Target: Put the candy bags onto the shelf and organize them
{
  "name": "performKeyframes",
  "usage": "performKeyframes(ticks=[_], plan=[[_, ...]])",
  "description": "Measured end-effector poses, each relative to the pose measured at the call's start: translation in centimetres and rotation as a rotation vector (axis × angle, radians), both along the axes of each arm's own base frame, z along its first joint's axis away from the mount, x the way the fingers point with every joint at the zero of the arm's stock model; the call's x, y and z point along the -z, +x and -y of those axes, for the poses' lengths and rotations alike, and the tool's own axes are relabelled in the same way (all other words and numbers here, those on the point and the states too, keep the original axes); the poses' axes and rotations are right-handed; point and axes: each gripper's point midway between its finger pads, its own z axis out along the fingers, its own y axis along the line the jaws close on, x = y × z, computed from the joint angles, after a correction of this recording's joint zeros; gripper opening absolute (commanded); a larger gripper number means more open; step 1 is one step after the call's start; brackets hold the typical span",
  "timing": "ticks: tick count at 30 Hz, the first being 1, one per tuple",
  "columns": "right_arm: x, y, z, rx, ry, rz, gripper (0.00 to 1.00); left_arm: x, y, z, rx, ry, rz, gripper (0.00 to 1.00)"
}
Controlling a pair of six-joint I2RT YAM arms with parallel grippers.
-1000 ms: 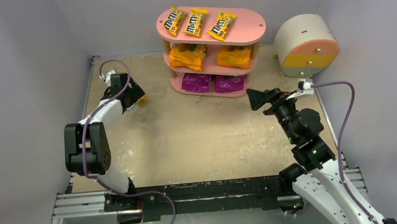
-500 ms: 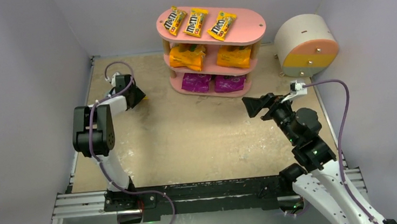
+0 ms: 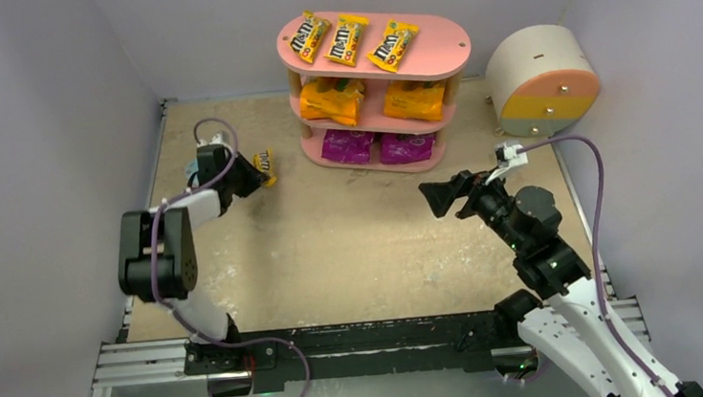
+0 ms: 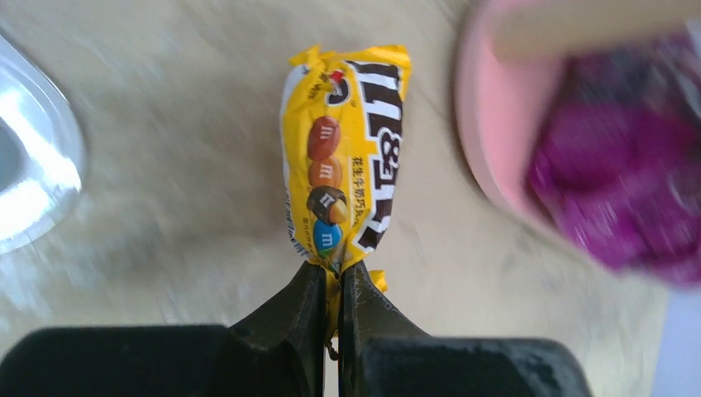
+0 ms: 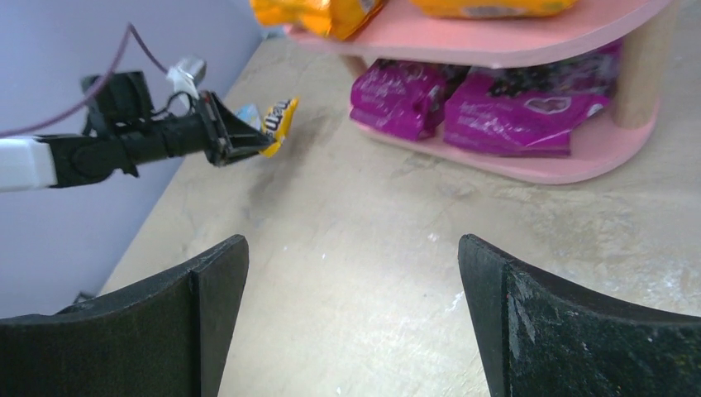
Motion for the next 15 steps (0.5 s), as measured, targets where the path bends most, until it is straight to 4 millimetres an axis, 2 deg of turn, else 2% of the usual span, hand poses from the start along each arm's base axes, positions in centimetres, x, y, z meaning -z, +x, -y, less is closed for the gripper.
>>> performKeyframes(ticks=[5, 9, 10, 12, 15], plan=[[1.8, -0.7, -2.5, -0.162, -0.051, -0.045, 0.98, -5.2, -7.8, 5.3, 0.281, -0.050, 0.194, 0.00], [3.9, -1.4, -4.7, -0.313, -0.071, -0.127, 0.98, -9.3, -15.3, 13.1, 0.593, -0.107, 0.383, 0.00], [4.6, -1.6, -5.3, -0.350, -0.073, -0.158, 0.98, -9.7, -17.8, 14.8, 0.677, -0.133, 0.416, 0.00], [5.8, -2.2, -6.1, -0.414, -0.076, -0.225, 0.98, -9.5, -22.1, 17.0, 0.803, -0.169, 0.450, 0.00], [6.5, -3.0, -7.0, -0.489, -0.070, -0.295, 0.98, -8.8, -26.9, 18.3, 0.936, -0.188, 0.486, 0.00]])
